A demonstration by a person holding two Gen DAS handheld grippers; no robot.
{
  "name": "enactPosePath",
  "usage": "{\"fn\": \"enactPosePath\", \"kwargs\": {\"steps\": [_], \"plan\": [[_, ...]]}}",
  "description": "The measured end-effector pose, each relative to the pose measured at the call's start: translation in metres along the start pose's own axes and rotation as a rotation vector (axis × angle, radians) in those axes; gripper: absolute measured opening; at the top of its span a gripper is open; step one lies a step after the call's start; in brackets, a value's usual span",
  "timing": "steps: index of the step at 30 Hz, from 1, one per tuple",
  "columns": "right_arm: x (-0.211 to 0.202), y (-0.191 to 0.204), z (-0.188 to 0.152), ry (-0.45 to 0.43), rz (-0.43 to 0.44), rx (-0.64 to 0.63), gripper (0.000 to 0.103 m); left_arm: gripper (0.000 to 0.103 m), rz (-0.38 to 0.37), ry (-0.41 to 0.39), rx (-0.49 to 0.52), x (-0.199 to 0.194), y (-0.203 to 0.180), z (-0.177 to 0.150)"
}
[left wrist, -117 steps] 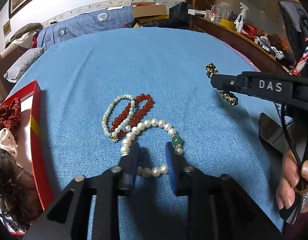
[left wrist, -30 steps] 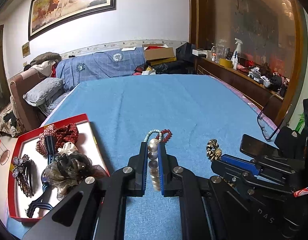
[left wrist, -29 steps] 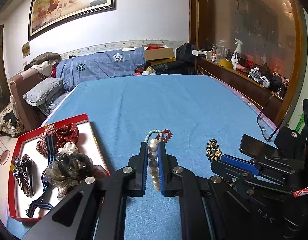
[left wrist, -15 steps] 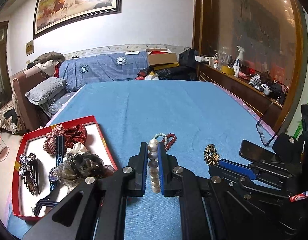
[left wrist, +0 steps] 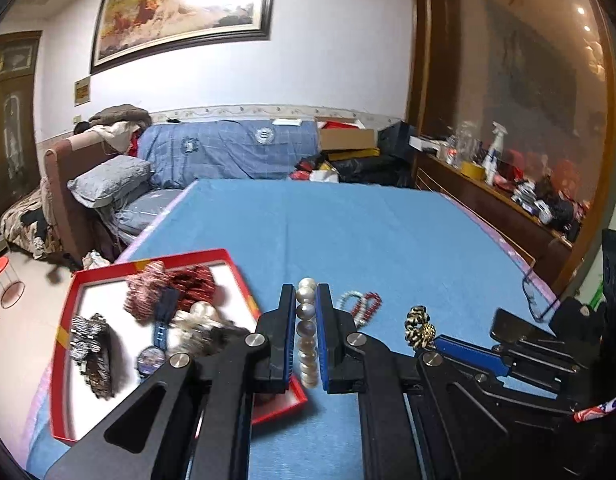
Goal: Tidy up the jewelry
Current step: 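Lower the leopard-print and pearl bracelets into the red box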
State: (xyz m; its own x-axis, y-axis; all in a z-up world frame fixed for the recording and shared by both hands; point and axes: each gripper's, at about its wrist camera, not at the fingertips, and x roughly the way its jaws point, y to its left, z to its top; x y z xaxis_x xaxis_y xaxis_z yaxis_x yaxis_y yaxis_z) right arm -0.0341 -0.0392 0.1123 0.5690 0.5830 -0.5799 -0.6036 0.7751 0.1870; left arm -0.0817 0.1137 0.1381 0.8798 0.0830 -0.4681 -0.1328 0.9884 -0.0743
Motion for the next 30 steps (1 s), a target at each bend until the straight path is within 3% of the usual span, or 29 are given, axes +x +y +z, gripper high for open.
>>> {"fn": "enactPosePath", "kwargs": {"steps": [10,21,30], "plan": [[0.026,0.058,0.027,0.014,0.104,-0.083,0.015,0.009,0.104,-0.028,-0.095,-0.009,0.07,0.008],[0.09,0.113,0.022,0.107,0.184,-0.14,0.015,0.009,0.227,0.073,-0.215,0.011,0.158,-0.034],[0.138,0.122,0.014,0.173,0.202,-0.126,0.015,0.009,0.228,0.141,-0.229,0.035,0.168,-0.061]]}}
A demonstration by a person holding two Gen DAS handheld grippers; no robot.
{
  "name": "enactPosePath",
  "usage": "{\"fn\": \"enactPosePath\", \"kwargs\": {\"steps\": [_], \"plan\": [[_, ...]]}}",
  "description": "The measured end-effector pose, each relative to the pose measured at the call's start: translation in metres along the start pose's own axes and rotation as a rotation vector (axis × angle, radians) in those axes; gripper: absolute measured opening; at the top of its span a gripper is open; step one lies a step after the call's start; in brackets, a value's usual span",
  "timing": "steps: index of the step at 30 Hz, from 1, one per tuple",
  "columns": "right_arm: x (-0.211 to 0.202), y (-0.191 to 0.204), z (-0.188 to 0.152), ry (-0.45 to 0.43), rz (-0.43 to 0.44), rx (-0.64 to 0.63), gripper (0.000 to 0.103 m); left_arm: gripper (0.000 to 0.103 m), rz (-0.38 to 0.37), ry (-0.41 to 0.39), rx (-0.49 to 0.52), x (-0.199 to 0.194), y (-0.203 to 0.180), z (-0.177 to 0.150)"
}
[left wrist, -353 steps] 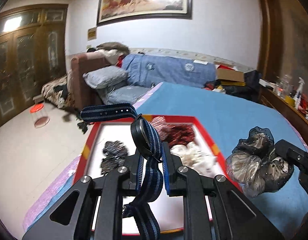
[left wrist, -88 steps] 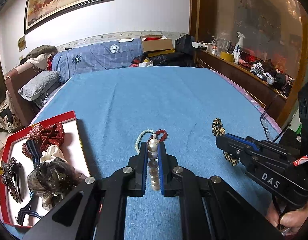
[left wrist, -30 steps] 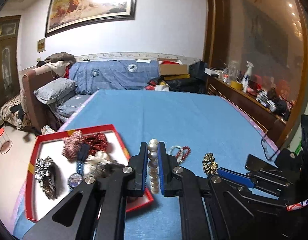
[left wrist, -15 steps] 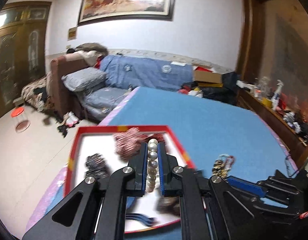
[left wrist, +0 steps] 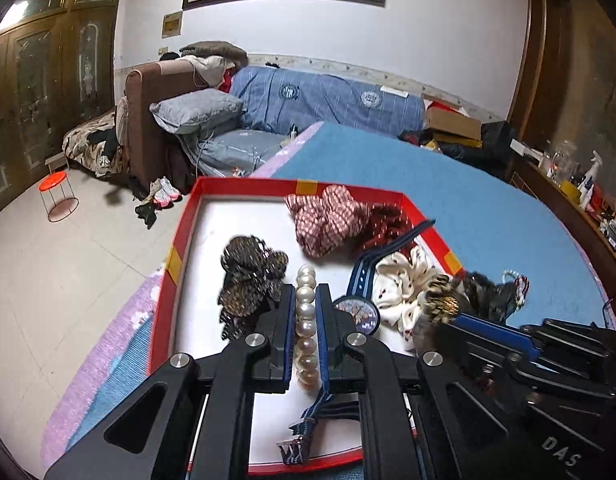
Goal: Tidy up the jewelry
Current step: 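Lower the leopard-print and pearl bracelets into the red box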
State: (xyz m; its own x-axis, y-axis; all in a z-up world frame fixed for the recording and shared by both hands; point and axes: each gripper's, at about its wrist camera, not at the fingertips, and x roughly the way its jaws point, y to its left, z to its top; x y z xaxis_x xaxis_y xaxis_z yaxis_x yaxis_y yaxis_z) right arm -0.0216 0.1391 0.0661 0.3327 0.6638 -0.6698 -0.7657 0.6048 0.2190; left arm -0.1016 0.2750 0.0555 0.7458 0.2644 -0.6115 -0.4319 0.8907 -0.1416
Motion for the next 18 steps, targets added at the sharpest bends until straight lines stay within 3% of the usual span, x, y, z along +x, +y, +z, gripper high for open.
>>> {"fn": "enactPosePath", "kwargs": {"steps": [6,18], "plan": [[0.02,-0.007,-0.003,0.017,0.017,0.018,0.015,0.009,0.004,0.04,-0.012,0.012,-0.001,-0.002],[0.031,-0.015,-0.012,0.033,0.042,0.039,0.016,0.009,0.1,0.083,0.009,0.024,-0.011,-0.002]]}}
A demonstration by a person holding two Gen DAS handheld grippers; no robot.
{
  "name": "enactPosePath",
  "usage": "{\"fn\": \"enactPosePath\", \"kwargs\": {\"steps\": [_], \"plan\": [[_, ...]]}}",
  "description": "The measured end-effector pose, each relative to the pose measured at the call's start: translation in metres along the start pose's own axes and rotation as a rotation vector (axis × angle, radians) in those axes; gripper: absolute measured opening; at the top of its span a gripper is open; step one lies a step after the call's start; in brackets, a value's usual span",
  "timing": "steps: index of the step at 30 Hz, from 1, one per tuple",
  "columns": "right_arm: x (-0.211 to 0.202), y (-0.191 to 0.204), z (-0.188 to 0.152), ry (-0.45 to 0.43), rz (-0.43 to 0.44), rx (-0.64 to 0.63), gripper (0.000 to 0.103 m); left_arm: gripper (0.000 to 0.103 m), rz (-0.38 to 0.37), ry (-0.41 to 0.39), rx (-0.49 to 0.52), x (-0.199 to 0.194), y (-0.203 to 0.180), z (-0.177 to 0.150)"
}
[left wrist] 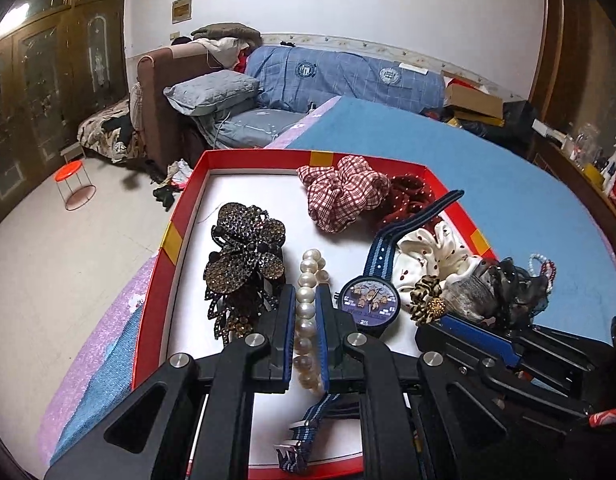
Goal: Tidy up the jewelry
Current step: 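Lower the leopard-print and pearl bracelets into the red box, then open the right gripper releasing the leopard bracelet while left releases the pearl bracelet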
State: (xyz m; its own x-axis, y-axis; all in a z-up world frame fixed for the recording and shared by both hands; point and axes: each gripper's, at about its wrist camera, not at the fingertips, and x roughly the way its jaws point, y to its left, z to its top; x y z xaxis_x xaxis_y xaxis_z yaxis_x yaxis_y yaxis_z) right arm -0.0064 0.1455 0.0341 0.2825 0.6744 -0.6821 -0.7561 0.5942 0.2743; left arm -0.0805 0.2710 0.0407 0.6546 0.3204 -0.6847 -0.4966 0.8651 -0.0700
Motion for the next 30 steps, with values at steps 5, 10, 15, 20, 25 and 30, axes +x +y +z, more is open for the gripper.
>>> {"fn": "enactPosePath", "kwargs": {"steps": [5,10,15,20,25,30], "plan": [[0.0015,-0.0039,-0.0019,0.01,0.007,0.006,0.016,0.009,0.016,0.021,-0.002,0.0036,0.0017,-0.0004],[0.0034,-0.0042,-0.0045,0.019,0.004,0.004,0.016,0.009,0.017,0.028,-0.013,0.0059,0.0045,-0.0006],[0.003,-0.0034,-0.0049,0.019,0.002,-0.001,0.016,0.009,0.025,0.032,-0.021,0.0074,0.0063,-0.0006],[0.0038,-0.0024,-0.0051,0.02,0.001,-0.005,0.017,0.009,0.026,0.036,-0.025,0.0083,0.0092,-0.0004],[0.0036,-0.0027,-0.0068,0.02,0.001,-0.012,0.019,0.009,0.031,0.045,-0.029,0.0095,0.0091,-0.001],[0.0009,-0.0046,-0.008,0.018,0.018,-0.003,0.022,0.016,0.036,0.049,-0.035,0.0104,0.0096,-0.0004]]}}
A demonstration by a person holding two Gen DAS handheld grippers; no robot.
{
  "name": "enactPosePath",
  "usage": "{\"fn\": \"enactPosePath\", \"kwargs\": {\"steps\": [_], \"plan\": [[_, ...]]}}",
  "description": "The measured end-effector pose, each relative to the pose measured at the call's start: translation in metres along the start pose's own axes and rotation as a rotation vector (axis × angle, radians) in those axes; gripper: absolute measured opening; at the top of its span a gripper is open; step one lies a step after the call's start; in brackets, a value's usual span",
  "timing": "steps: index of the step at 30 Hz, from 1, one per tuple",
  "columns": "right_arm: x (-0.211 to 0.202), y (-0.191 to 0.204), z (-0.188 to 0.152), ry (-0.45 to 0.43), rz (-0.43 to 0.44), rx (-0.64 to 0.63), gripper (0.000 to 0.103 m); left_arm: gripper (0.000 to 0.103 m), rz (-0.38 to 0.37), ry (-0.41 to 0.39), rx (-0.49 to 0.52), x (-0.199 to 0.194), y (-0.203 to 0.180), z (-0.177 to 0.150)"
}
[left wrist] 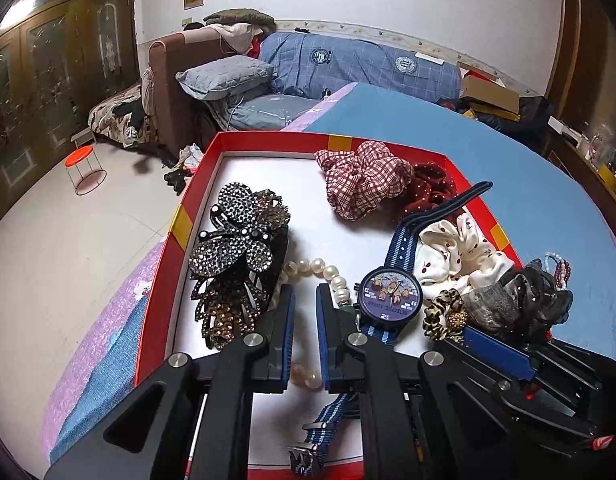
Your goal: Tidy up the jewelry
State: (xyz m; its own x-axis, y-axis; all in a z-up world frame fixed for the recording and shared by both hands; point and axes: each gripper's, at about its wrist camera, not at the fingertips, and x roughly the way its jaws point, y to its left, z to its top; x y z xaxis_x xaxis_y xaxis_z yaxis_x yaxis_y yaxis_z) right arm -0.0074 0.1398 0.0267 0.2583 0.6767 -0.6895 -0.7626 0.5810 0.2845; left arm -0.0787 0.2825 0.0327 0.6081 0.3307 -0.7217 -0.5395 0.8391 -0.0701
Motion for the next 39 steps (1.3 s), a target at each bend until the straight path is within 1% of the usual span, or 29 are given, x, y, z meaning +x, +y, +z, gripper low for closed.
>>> {"fn": "enactPosePath", "kwargs": {"steps": [2,6,10,16,19,23,25,27,28,30,33,34,36,38,39], "plan": [[-0.002,-0.001,-0.001,-0.001,0.006,0.004,0.024,0.027,0.002,-0.003,-0.004,0.001,-0.001,0.001],[-0.008,0.0,-0.003,-0.009,0.027,0.005,0.034,0.028,0.008,-0.015,-0.005,-0.001,-0.001,0.0],[-0.018,0.002,-0.009,-0.027,0.035,0.0,0.038,0.03,0.006,-0.014,-0.01,-0.002,-0.001,0.0],[-0.028,0.005,-0.015,-0.05,0.035,-0.014,0.039,0.035,0.012,-0.021,-0.014,-0.004,0.001,-0.002],[-0.033,0.009,-0.018,-0.063,0.026,-0.031,0.039,0.04,0.014,-0.022,-0.015,-0.006,0.0,-0.002],[-0.034,0.011,-0.021,-0.054,0.027,-0.044,0.039,0.043,0.019,-0.022,-0.016,-0.008,0.0,-0.005],[-0.035,0.01,-0.021,-0.053,0.03,-0.042,0.039,0.046,0.019,-0.021,-0.017,-0.009,0.0,-0.005],[-0.038,0.008,-0.022,-0.061,0.032,-0.031,0.039,0.052,0.019,-0.023,-0.019,-0.01,0.001,-0.006],[-0.038,0.007,-0.022,-0.062,0.033,-0.028,0.039,0.052,0.019,-0.024,-0.019,-0.01,-0.001,-0.006],[-0.041,0.006,-0.024,-0.066,0.036,-0.023,0.039,0.059,0.02,-0.022,-0.02,-0.01,-0.001,-0.007],[-0.046,0.003,-0.027,-0.071,0.036,-0.013,0.039,0.063,0.014,-0.008,-0.019,-0.011,-0.002,-0.009],[-0.047,0.003,-0.027,-0.07,0.035,-0.01,0.041,0.064,0.015,-0.005,-0.019,-0.011,-0.002,-0.012],[-0.049,0.002,-0.029,-0.07,0.035,-0.003,0.043,0.072,0.016,0.01,-0.021,-0.011,-0.003,-0.014],[-0.052,0.002,-0.031,-0.078,0.032,-0.004,0.044,0.073,0.012,0.019,-0.026,-0.011,-0.003,-0.017],[-0.054,0.001,-0.032,-0.083,0.03,-0.004,0.047,0.073,0.007,0.024,-0.028,-0.011,-0.003,-0.018]]}}
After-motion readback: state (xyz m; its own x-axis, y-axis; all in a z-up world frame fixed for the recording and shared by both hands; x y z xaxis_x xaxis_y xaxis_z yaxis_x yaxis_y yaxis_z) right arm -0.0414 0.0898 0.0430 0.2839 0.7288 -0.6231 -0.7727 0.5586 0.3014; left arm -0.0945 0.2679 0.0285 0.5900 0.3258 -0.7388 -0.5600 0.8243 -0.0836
